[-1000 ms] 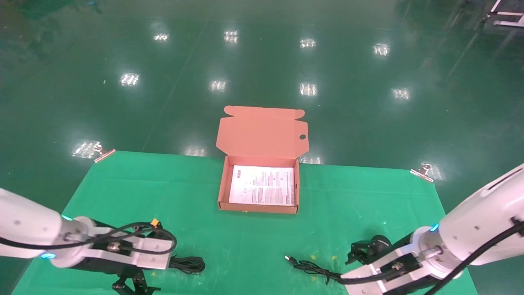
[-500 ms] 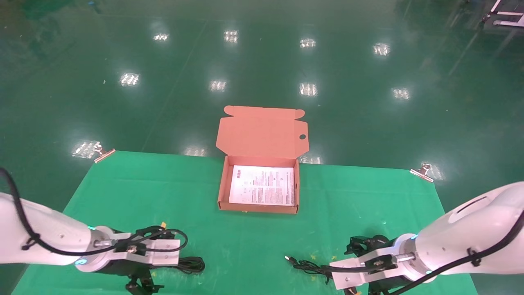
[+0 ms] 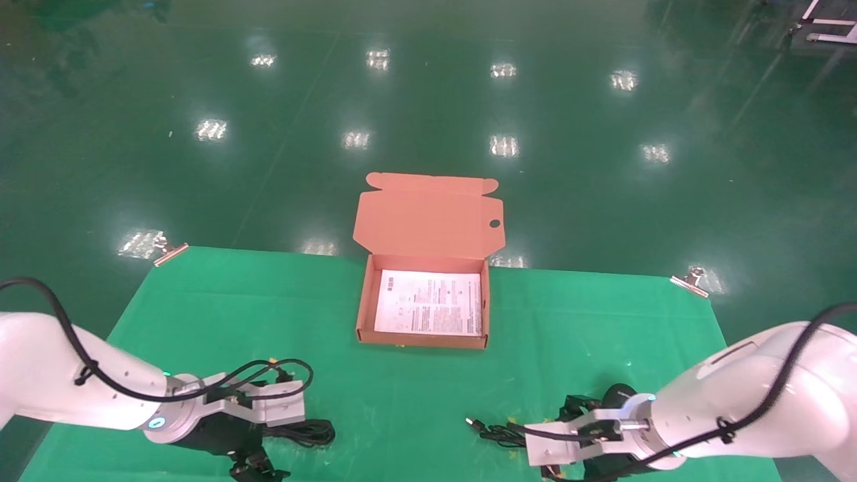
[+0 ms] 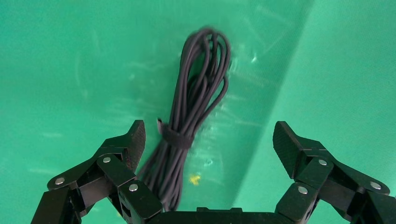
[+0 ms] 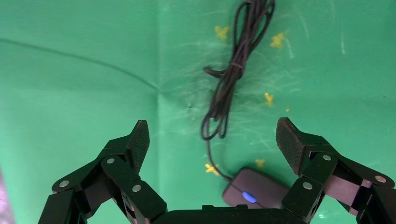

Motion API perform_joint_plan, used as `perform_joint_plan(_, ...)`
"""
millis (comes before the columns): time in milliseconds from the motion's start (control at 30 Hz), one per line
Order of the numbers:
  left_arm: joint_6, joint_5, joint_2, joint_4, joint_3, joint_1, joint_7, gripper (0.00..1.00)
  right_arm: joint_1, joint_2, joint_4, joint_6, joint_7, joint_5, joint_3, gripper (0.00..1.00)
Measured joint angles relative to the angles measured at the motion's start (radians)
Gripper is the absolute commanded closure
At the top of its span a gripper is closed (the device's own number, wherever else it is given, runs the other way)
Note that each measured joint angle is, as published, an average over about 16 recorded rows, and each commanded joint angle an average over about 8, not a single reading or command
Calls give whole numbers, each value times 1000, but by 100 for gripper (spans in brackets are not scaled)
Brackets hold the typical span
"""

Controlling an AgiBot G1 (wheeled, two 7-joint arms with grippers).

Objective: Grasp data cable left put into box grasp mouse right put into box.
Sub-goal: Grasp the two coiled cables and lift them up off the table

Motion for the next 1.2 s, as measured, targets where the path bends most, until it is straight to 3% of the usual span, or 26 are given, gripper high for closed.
perform_joint_plan(467, -38, -22, 66, 224, -6, -47, 110, 0, -16, -66, -139, 83, -55, -6, -1, 0)
perform_joint_plan(500, -41, -22, 69, 234, -6, -50, 118, 3, -17, -70, -148, 89, -60, -6, -1, 10)
perform_joint_plan(533, -44, -22, 72, 244, -5, -53, 125, 13, -18, -74, -157, 96, -66, -6, -1, 22)
perform_joint_plan(733, -55, -23, 86, 288, -4, -64, 159, 88, -23, -90, -202, 128, -96, -6, 0, 97)
perform_joint_plan(767, -56, -23, 87, 292, -4, -66, 162, 97, -24, -92, -207, 131, -99, -5, 0, 100)
perform_joint_plan(800, -57, -23, 88, 295, -4, -66, 165, 100, -24, -94, -211, 133, -102, -5, 0, 100)
perform_joint_plan(1200, -58, -25, 89, 299, -5, -68, 170, 100, -25, -96, -217, 136, -106, -3, 1, 100)
